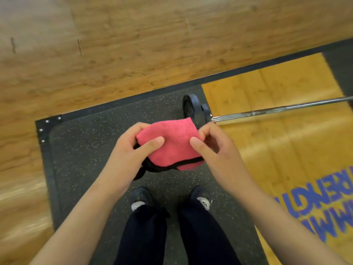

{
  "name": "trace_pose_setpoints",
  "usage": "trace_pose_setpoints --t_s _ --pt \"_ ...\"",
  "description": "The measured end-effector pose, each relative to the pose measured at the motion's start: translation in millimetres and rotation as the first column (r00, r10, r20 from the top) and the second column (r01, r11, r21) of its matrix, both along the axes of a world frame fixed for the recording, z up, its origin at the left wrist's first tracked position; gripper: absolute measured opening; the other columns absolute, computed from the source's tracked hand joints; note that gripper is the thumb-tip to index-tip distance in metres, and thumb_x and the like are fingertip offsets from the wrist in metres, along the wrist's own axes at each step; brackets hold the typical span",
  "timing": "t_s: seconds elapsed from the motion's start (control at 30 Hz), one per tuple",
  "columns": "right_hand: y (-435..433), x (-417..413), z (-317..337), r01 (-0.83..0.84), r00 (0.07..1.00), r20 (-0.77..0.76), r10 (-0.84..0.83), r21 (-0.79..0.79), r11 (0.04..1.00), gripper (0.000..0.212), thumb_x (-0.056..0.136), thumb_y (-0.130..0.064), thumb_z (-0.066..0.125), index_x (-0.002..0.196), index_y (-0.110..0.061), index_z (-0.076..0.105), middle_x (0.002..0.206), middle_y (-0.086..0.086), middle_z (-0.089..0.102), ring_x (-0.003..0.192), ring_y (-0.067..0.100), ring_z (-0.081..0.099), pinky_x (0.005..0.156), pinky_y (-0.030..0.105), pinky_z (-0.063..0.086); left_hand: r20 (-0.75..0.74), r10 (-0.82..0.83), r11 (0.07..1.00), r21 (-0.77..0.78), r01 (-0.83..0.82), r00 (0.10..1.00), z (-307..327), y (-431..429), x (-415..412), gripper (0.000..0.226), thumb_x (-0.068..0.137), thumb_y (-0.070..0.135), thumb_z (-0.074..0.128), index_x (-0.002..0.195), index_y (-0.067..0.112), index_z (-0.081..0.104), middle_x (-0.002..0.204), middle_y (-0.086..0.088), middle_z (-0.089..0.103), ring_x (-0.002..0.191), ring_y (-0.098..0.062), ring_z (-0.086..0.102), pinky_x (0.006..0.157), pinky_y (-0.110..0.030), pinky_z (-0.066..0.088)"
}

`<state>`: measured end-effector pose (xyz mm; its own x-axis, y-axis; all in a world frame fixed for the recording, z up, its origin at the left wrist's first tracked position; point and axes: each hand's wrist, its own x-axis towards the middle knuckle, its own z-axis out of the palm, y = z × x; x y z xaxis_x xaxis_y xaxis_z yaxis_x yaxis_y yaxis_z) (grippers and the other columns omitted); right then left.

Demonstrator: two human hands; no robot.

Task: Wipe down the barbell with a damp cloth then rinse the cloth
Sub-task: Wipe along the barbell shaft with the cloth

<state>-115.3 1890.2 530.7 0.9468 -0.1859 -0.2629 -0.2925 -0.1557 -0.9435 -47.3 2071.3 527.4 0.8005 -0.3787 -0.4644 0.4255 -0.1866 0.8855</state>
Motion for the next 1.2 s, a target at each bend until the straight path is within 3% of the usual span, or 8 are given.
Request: trace_pose_setpoints --t_s 0.23,0.37,0.47,0.6,0.7,0.83,0.97,1.2 --pt "-22.5 -50.4 102.4 -0.003 0.999 -0.051 0.006 0.056 0.998 0.018 0.083 -0.024 0.065 0.073 -0.016 0.052 0.068 -0.011 0.046 0.063 0.005 0.041 0.059 0.013 0.032 -0.271 -0.063 0.978 -0.208 0.006 0.960 97.0 -3.4 -48.6 0.036 0.078 0.022 0.060 0.109 0.003 0.058 0.093 -0.006 0.067 0.085 -0.017 0.064 0.069 -0.025 0.053" --pt "-26.3 -79.1 128.9 0.019 0.994 -0.112 -0.020 -0.014 1.000 0.020 0.082 -0.029 0.066 0.073 -0.016 0.054 0.068 -0.005 0.049 0.064 0.010 0.043 0.060 0.024 0.033 -0.391 -0.098 0.965 -0.263 -0.009 0.915 126.1 -1.3 -78.2 0.037 0.079 0.021 0.064 0.112 0.005 0.060 0.104 -0.013 0.067 0.091 -0.023 0.065 0.073 -0.029 0.055" --pt "-24.7 -99.9 137.7 0.003 0.992 -0.127 -0.002 0.009 1.000 0.023 0.088 -0.020 0.068 0.070 -0.018 0.053 0.068 -0.008 0.050 0.062 0.006 0.044 0.058 0.021 0.033 -0.558 -0.080 0.923 -0.354 -0.150 0.826 135.4 6.3 -99.8 0.036 0.080 0.022 0.066 0.116 0.016 0.066 0.115 -0.011 0.068 0.100 -0.021 0.067 0.075 -0.029 0.057" --pt "-25.2 -124.1 143.0 0.007 0.984 -0.179 0.018 0.139 0.990 0.026 0.085 -0.022 0.070 0.067 -0.018 0.051 0.066 -0.006 0.051 0.059 0.008 0.042 0.050 0.015 0.030 -0.671 -0.054 0.858 -0.410 -0.310 0.740 131.9 10.4 -136.3 0.071 0.056 0.034 0.089 0.121 0.018 0.066 0.127 -0.013 0.062 0.115 -0.028 0.061 0.085 -0.044 0.055" --pt "-28.0 -140.4 138.1 -0.068 0.966 -0.237 0.104 0.155 0.986 0.028 0.088 -0.024 0.069 0.066 -0.023 0.051 0.062 -0.009 0.048 0.060 0.011 0.040 0.053 0.021 0.029 -0.653 -0.013 0.837 -0.422 -0.349 0.757 130.3 7.6 -167.3 0.067 0.051 0.033 0.092 0.113 0.019 0.071 0.120 -0.012 0.066 0.107 -0.027 0.066 0.078 -0.042 0.056" --pt "-25.5 -166.9 137.8 -0.137 0.934 -0.312 0.175 0.143 0.980 0.023 0.078 -0.037 0.061 0.063 -0.026 0.048 0.066 -0.004 0.046 0.066 0.014 0.041 0.064 0.031 0.030 -0.600 0.007 0.833 -0.439 -0.337 0.800 141.4 9.3 -202.7 0.060 0.064 0.033 0.085 0.120 0.024 0.066 0.115 -0.008 0.067 0.101 -0.022 0.066 0.076 -0.038 0.055" --pt "-12.2 -193.7 139.7 -0.138 0.919 -0.346 0.187 0.161 0.977 0.026 0.080 -0.033 0.061 0.061 -0.024 0.046 0.065 -0.005 0.045 0.065 0.012 0.042 0.063 0.031 0.033 -0.581 0.117 0.879 -0.317 -0.357 0.805 152.2 10.7 -235.6 0.030 0.086 0.022 0.060 0.116 0.024 0.067 0.113 -0.006 0.068 0.098 -0.020 0.067 0.071 -0.034 0.056" --pt "28.1 -234.6 152.7 -0.096 0.926 -0.354 0.135 0.125 0.988 0.029 0.091 -0.019 0.060 0.065 -0.014 0.047 0.065 -0.001 0.044 0.063 0.012 0.040 0.059 0.029 0.031 -0.426 0.157 0.943 -0.203 -0.263 0.891 164.7 42.9 -270.7 0.038 0.088 0.023 0.051 0.125 0.023 0.058 0.120 -0.001 0.066 0.111 -0.017 0.063 0.084 -0.031 0.054"
